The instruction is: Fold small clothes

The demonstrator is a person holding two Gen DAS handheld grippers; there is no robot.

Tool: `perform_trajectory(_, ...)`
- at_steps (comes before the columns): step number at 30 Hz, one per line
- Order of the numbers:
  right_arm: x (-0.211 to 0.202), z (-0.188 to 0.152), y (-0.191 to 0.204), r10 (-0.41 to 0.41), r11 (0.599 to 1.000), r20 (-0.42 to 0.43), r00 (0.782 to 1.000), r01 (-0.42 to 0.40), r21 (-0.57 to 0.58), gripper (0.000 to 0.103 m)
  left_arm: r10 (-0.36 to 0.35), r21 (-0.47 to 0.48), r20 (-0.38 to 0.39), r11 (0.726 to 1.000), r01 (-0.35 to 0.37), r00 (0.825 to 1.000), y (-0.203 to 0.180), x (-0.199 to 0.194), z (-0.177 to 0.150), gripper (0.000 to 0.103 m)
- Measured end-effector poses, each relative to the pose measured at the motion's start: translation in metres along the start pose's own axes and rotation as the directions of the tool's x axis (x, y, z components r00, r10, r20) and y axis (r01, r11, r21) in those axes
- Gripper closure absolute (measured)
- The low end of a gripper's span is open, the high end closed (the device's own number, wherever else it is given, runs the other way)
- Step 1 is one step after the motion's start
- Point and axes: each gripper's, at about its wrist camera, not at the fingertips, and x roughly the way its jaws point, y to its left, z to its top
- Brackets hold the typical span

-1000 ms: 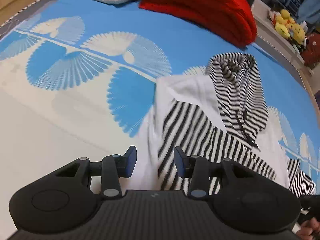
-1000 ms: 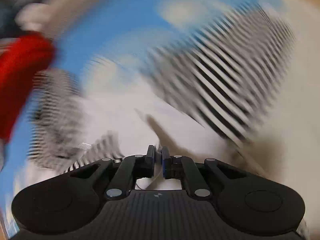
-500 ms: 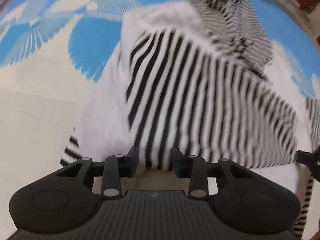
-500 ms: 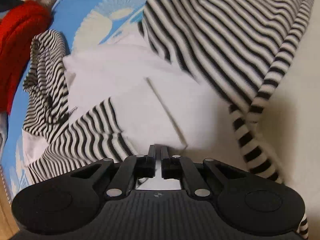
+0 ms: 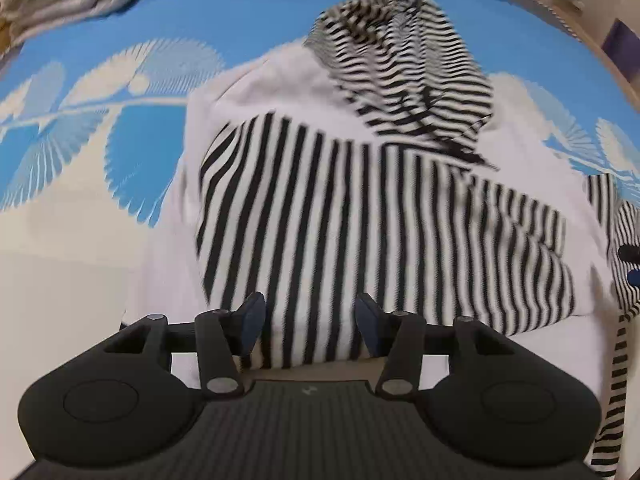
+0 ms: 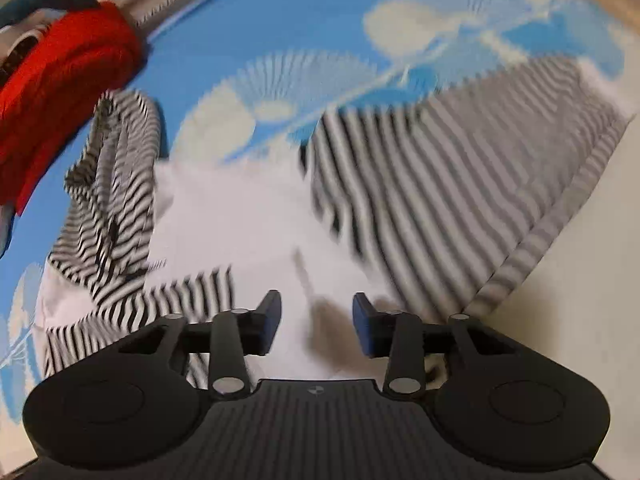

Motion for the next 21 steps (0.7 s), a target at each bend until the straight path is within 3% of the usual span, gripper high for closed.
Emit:
perform_trajectory(12, 0.007, 0.041, -0.098, -0.178, 0.977, 0.118, 0.977, 0.161, 0.143, 0.058, -0.027, 0.073, 0.002, 0.997, 0.027, 1.000, -0.031, -0.004, -0.006, 0.045)
perform_trajectory(21, 0.029, 0.052, -0.174, -0.307, 0.905, 0.070, 0.949, 0.268, 0.330, 0.051, -0.025, 0.095, 0.007, 0.995, 0.025, 1.000, -0.045, -0.003, -0.004, 0.045)
